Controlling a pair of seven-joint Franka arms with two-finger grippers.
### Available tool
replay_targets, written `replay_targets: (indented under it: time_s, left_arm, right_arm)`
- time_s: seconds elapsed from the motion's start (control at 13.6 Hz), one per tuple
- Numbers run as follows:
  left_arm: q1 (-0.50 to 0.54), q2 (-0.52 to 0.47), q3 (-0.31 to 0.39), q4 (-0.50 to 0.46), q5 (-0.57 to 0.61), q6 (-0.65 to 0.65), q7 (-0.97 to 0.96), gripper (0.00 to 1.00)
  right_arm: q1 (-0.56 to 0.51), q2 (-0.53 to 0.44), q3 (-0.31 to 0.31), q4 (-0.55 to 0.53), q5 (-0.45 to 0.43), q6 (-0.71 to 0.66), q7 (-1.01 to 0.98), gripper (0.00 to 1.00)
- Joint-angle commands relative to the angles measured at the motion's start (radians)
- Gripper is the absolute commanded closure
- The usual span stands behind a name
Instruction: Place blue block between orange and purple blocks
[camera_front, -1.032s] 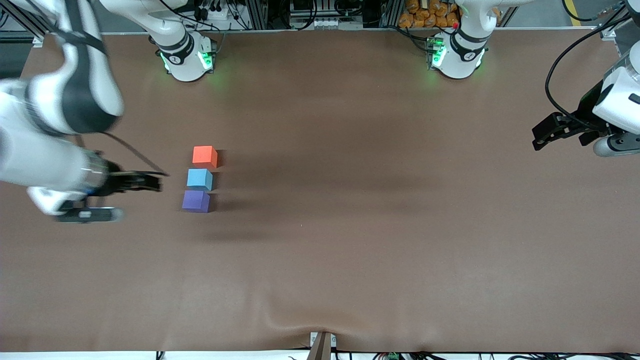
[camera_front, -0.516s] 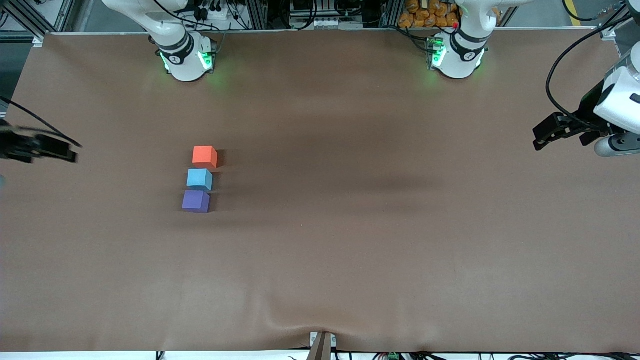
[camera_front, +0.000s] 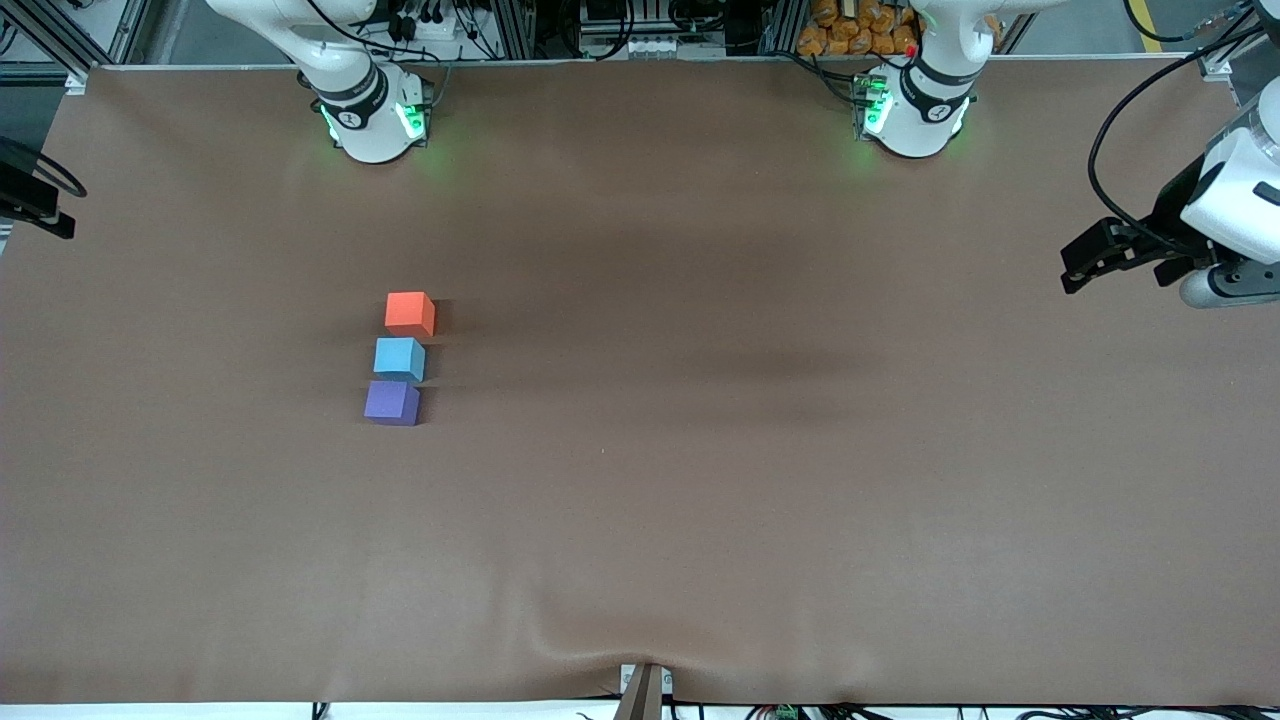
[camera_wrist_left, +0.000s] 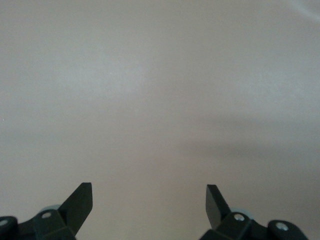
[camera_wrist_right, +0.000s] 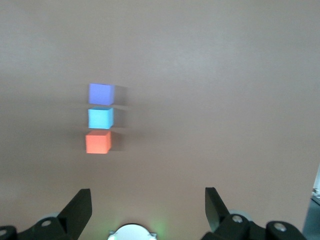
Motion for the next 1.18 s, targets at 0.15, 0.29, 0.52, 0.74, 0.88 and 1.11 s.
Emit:
replay_targets:
  time_s: [0.15, 0.29, 0.52, 0.74, 0.88, 1.11]
  left_arm:
    - [0.011, -0.11, -0.003, -0.106, -0.055, -0.011, 0.02, 0.0]
    - [0.014, -0.118, -0.001, -0.113, -0.055, -0.011, 0.023, 0.0]
    - [0.014, -0.151, -0.001, -0.14, -0.045, -0.011, 0.026, 0.0]
    - [0.013, -0.152, 0.0, -0.133, -0.014, -0.009, 0.045, 0.0]
    - [0.011, -0.132, -0.001, -0.105, 0.004, -0.009, 0.078, 0.0]
    - [0.014, -0.124, 0.005, -0.09, -0.003, -0.011, 0.082, 0.0]
  right_arm:
    - [0.007, -0.144, 0.012, -0.24, -0.043, 0.164, -0.012, 0.0]
    - [0.01, -0.159, 0.013, -0.265, -0.043, 0.176, -0.012, 0.0]
    - [0.01, -0.153, 0.021, -0.256, -0.038, 0.175, -0.018, 0.0]
    - [0.009, -0.15, 0.021, -0.25, -0.035, 0.172, -0.018, 0.0]
    - [0.006, -0.15, 0.019, -0.25, -0.017, 0.169, -0.018, 0.0]
    - [0.009, -0.15, 0.019, -0.25, -0.014, 0.176, -0.018, 0.0]
